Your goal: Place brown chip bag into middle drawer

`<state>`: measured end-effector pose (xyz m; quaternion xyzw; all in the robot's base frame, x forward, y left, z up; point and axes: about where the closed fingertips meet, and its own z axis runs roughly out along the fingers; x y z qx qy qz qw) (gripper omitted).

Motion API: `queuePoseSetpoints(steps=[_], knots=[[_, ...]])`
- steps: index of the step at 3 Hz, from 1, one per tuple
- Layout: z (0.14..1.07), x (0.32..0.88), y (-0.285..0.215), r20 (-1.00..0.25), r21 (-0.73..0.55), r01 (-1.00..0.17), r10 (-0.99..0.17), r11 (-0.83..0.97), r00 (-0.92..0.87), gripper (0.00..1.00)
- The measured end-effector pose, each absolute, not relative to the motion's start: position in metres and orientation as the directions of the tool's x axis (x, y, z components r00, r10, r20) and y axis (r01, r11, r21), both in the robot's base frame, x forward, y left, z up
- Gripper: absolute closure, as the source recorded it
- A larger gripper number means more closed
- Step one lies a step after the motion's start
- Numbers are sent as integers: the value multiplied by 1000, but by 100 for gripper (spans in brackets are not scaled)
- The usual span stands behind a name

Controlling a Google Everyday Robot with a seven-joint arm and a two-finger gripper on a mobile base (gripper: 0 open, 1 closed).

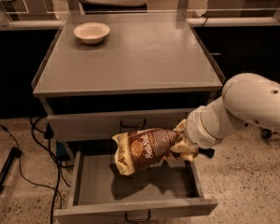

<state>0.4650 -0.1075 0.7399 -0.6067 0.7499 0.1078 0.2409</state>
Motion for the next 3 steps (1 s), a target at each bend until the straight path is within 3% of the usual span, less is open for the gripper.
queuePoseSetpoints(steps=[1,3], knots=[[663,464,-96,-537,-176,-965,-841,196,-72,100],[638,468,-93,-526,-190,-965,-849,178,-52,100]])
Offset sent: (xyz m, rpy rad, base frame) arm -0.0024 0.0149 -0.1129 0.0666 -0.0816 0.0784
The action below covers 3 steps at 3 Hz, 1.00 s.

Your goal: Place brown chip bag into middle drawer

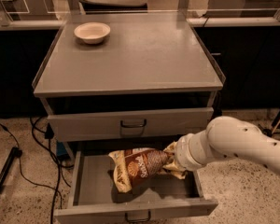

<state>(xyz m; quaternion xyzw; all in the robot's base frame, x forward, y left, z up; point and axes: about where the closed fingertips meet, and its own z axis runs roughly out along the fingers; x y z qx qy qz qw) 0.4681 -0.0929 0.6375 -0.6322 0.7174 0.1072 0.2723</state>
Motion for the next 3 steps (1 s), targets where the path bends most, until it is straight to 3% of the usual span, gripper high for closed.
queuePoseSetpoints(steps=[3], knots=[[533,498,-64,-543,-251,-959,-839,131,27,100]])
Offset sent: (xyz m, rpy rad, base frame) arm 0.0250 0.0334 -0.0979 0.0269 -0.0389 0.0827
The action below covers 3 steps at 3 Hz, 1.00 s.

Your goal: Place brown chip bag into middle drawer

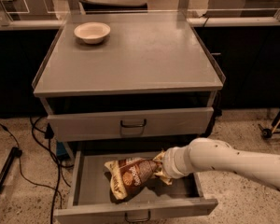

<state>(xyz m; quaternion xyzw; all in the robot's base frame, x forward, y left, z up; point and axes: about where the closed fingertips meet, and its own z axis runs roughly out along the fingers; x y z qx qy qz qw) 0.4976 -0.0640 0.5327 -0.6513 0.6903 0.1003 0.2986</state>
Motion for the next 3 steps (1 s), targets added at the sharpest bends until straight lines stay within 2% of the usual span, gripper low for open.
queuePoseSetpoints(steps=[3], knots=[[472,539,-67,-548,-331,-928,-836,168,44,100]])
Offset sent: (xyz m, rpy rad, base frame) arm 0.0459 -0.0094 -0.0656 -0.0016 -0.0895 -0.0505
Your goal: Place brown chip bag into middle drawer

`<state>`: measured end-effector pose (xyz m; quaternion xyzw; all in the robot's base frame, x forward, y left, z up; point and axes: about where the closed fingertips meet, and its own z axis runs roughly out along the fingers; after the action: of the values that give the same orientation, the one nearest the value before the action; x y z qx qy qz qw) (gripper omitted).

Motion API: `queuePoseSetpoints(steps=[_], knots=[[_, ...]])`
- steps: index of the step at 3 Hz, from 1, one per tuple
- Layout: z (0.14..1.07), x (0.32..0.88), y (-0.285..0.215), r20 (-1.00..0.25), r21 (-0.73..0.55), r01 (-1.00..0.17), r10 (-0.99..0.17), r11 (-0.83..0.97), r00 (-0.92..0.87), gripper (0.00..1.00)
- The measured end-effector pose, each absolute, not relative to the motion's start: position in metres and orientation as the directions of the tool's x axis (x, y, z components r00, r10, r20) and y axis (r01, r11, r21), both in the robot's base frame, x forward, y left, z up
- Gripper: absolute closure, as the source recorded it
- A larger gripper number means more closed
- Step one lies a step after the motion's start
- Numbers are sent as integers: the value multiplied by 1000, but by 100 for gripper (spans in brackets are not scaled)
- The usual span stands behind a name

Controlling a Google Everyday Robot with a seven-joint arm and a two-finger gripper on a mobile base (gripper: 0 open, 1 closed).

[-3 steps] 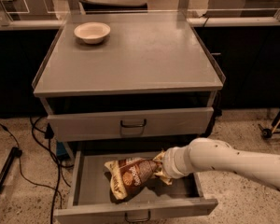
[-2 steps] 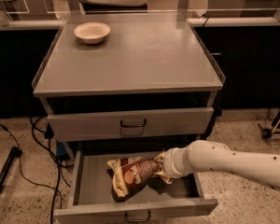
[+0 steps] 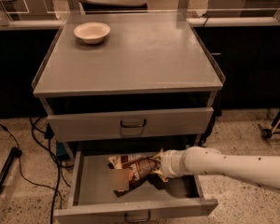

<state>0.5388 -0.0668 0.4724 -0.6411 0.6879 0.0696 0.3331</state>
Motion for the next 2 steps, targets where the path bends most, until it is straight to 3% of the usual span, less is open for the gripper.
queuePoseSetpoints(steps=[2], knots=[[432,569,-49,-570,-363,-915,-819,178,67,100]])
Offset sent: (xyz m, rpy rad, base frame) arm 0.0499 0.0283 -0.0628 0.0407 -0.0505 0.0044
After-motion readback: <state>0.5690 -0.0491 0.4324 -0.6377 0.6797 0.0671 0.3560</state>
